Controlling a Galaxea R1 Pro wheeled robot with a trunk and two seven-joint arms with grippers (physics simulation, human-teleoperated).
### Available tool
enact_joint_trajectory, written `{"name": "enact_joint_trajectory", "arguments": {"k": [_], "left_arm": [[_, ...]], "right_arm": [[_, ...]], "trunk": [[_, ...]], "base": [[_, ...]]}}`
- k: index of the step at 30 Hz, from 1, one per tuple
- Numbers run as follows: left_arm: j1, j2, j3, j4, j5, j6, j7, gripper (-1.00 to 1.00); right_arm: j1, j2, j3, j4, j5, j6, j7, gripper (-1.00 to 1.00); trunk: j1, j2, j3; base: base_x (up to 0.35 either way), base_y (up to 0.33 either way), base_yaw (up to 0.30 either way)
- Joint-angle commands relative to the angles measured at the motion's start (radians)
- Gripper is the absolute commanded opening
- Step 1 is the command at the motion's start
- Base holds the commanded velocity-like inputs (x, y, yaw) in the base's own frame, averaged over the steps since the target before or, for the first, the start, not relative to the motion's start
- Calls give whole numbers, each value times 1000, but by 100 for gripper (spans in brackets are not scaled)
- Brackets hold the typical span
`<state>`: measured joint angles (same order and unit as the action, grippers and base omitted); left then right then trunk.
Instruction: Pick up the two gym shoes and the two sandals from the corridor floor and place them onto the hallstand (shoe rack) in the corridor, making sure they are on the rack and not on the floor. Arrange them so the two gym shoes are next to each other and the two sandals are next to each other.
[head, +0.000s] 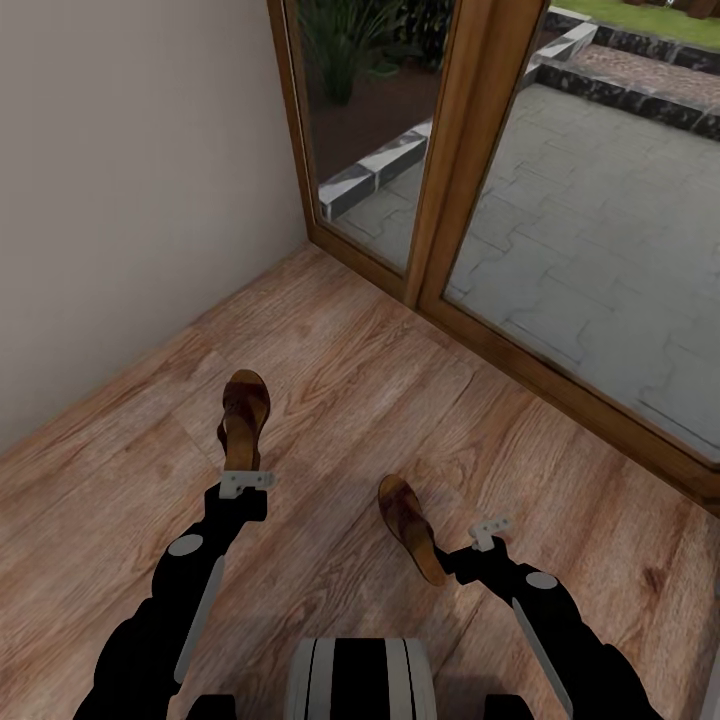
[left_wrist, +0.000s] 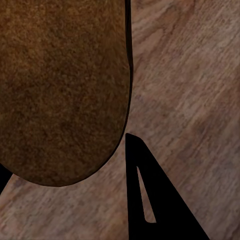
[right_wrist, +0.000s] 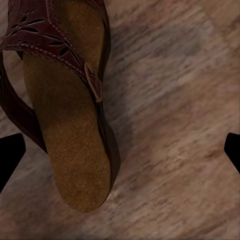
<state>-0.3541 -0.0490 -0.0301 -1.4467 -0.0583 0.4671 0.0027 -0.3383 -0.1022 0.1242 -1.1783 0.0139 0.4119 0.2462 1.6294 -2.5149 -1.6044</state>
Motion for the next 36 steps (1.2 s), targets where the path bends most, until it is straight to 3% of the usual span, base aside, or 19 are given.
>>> {"name": "enact_joint_trajectory", "arguments": {"k": [1, 17, 36], "left_arm": [[0, 0, -1, -1, -6, 5, 0, -100], [0, 0, -1, -1, -6, 5, 0, -100], [0, 0, -1, -1, -6, 6, 0, -100]], "right_arm": [[0, -1, 1, -1, 2, 5, 2, 100], [-1, -3, 2, 2, 1, 5, 2, 100], [-1, -1, 2, 2, 1, 5, 1, 100]], "trunk": [[0, 0, -1], [0, 0, -1], [0, 0, 0]], "base": [[0, 0, 0], [0, 0, 3], [0, 0, 101]]}}
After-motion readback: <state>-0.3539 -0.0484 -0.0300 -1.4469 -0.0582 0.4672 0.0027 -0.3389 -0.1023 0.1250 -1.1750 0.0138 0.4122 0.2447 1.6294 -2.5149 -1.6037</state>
